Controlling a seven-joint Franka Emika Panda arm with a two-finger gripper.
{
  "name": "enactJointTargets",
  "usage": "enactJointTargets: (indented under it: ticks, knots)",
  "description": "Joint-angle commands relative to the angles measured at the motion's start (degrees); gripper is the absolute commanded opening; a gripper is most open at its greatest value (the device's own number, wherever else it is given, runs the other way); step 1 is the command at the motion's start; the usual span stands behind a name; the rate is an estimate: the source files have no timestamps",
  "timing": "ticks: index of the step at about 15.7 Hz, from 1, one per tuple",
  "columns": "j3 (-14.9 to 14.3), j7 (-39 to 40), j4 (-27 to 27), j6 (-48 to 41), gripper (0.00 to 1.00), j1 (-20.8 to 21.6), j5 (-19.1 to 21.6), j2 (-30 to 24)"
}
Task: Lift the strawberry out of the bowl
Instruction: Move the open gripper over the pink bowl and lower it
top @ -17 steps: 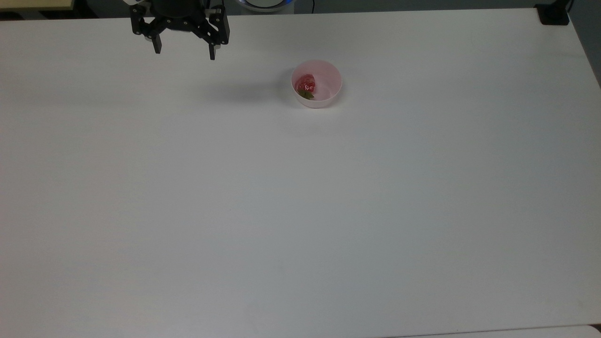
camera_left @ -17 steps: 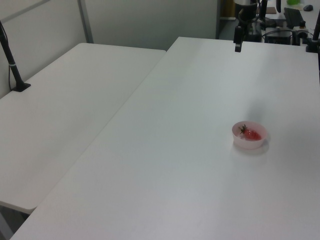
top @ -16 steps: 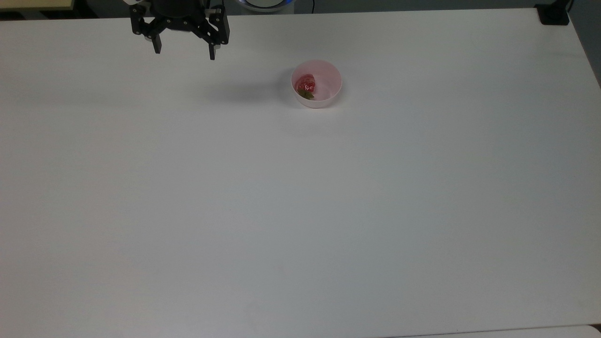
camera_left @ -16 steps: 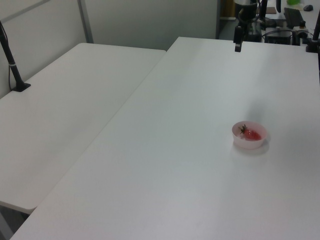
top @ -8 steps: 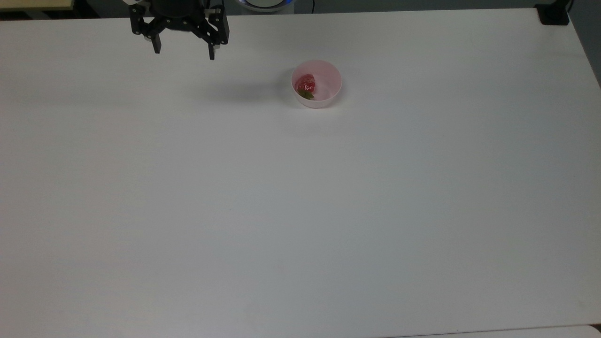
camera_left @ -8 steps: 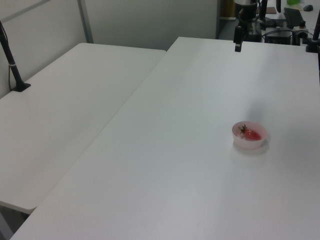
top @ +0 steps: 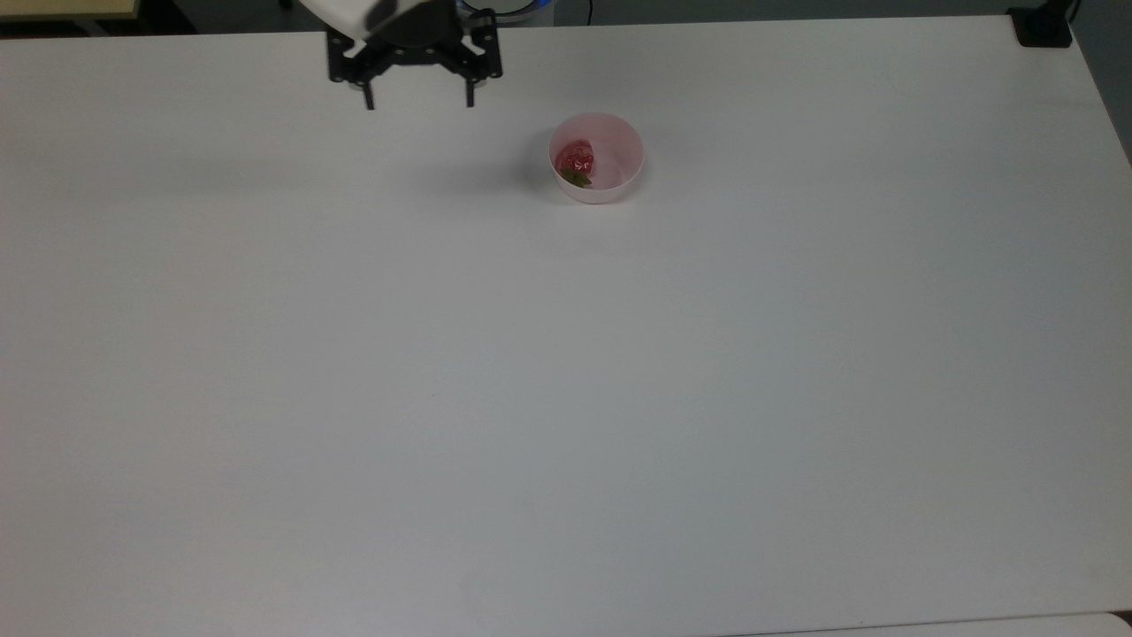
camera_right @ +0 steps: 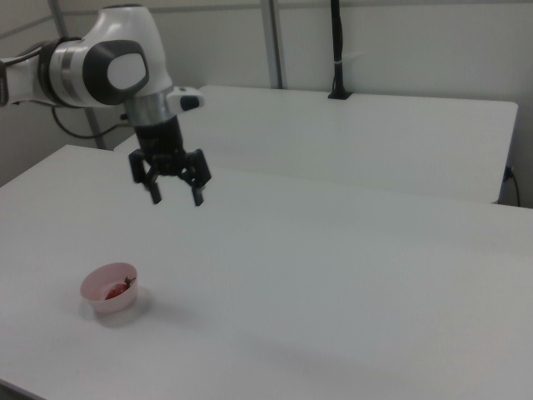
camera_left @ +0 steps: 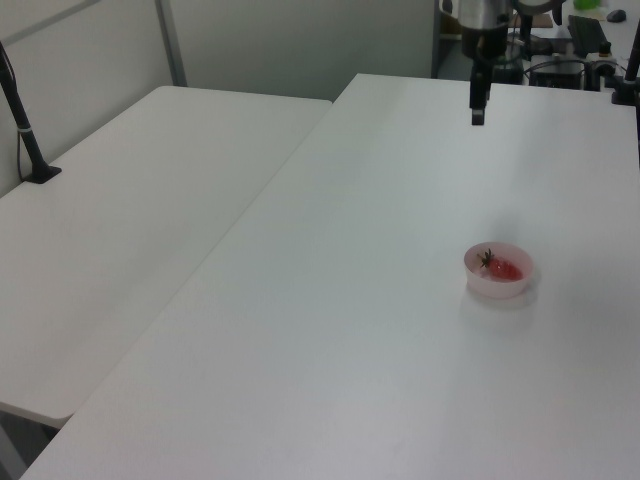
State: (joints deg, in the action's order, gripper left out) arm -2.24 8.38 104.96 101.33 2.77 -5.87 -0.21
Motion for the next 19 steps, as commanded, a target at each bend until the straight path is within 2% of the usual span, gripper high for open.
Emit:
enactJointTargets:
  ticks: [1,4,5,9,11,15,19]
  knots:
    - [-1.0,3.4,4.0,-3.2,1.0,7.0,1.0,-0.1]
    - [-1.0,3.4,8.1,-3.1,1.0,11.4,1.0,0.4]
    - [-1.1,3.2,9.1,-2.6,0.96,12.9,1.0,1.3]
    - [-1.1,2.7,9.3,-2.4,0.92,16.4,1.0,6.3]
    - [-1.1,2.5,9.3,-1.7,0.9,17.6,1.0,8.8]
    - [-1.0,-3.0,9.6,7.7,0.9,19.6,1.0,13.4]
    - [-0.9,-3.6,9.6,9.9,0.9,19.9,1.0,14.3]
